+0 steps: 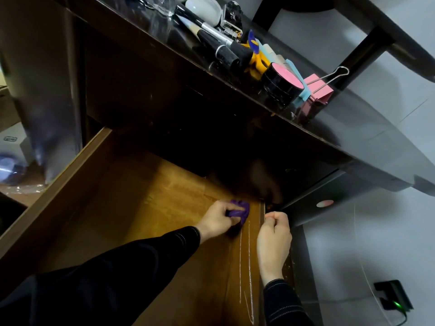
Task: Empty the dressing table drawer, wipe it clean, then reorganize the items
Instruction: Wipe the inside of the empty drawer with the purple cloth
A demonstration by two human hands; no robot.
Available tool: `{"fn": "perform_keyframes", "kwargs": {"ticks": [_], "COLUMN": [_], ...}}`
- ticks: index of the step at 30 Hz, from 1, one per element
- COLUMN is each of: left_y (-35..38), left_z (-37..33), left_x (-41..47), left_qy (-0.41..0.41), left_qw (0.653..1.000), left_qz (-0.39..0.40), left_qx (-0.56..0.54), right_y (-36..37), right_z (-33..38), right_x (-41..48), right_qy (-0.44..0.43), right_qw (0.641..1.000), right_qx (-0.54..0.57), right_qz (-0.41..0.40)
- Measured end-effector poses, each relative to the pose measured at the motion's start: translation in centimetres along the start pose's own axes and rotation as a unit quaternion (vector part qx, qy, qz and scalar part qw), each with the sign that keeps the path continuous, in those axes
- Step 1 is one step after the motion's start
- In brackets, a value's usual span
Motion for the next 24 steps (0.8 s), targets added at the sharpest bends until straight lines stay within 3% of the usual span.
{"fn": "perform_keyframes", "kwargs": {"ticks": [2, 7, 10, 16, 22, 24], "left_y": [-0.1, 0.4, 0.8, 0.3, 0.7, 0.8], "left_z": [0.9, -2.3, -2.2, 0.5, -3.3, -3.2], "left_x": [-0.1, 0.6, 0.4, -0.3, 0.0, -0.2], "left_qy": [-0.035, 0.037, 0.047, -0.103, 0.026, 0.039], "left_qw": [0.999, 0.992, 0.993, 0.994, 0.992, 0.993], "left_qz": [0.021, -0.014, -0.029, 0.019, -0.026, -0.029], "left_qx": [-0.003, -0.119, -0.106, -0.044, -0.124, -0.107], "right_y": [-0.1, 0.1, 0.1, 0.1, 0.0, -0.1], "right_z": [-0.1, -0.1, -0.2, -0.3, -0.1, -0.2], "right_x": [0.0, 0.2, 0.2, 0.3, 0.3, 0.3], "right_qy": [0.001, 0.002, 0.003, 0.003, 0.004, 0.005], "right_qw": [1.0, 1.0, 1.0, 1.0, 1.0, 1.0], "right_qx": [0.0, 0.004, 0.008, 0.0, 0.012, 0.019], "right_qz": [0.003, -0.003, -0.005, -0.004, -0.006, -0.008]}}
Point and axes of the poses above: each hand's wrist, its own x-axis towards the middle knuckle, its own y-axis out of the palm, z = x × y, the point moved 1 cm from there along x, towards the middle knuckle, and after that the axes turned 10 degrees about z, right-handed, at the moved point
